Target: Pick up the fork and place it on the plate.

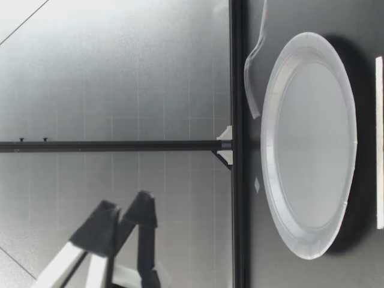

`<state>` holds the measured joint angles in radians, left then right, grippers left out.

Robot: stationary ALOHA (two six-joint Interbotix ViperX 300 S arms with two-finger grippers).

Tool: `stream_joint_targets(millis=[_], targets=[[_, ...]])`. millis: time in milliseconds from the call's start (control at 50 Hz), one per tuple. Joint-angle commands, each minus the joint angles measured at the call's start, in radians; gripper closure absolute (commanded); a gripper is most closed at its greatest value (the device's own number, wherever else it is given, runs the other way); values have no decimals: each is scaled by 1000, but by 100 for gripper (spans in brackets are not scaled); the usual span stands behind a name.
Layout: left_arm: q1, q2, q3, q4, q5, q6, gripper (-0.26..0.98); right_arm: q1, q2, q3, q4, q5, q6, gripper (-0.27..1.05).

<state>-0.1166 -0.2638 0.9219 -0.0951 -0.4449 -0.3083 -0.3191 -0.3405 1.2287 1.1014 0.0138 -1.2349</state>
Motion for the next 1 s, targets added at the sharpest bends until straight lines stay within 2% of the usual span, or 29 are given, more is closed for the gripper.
stream_joint_targets(millis=[0,320,440,560,760,980], targets=[[-3,-2,-18,5,-8,2,-8,-11,-8,5,2,3,28,60],[-6,12,-28,5,-9,11,-8,-12,15,14,2,11,124,60],[-8,17,-28,5,-9,12,-8,-40,40,9,-5,9,124,60],[-8,20,-32,8,-9,15,-8,-64,51,-6,-54,25,126,60],[-8,21,-32,8,-5,14,-8,-98,92,-60,-61,160,129,60],[-8,23,-31,8,-5,14,-8,-104,141,-64,-80,155,130,60]])
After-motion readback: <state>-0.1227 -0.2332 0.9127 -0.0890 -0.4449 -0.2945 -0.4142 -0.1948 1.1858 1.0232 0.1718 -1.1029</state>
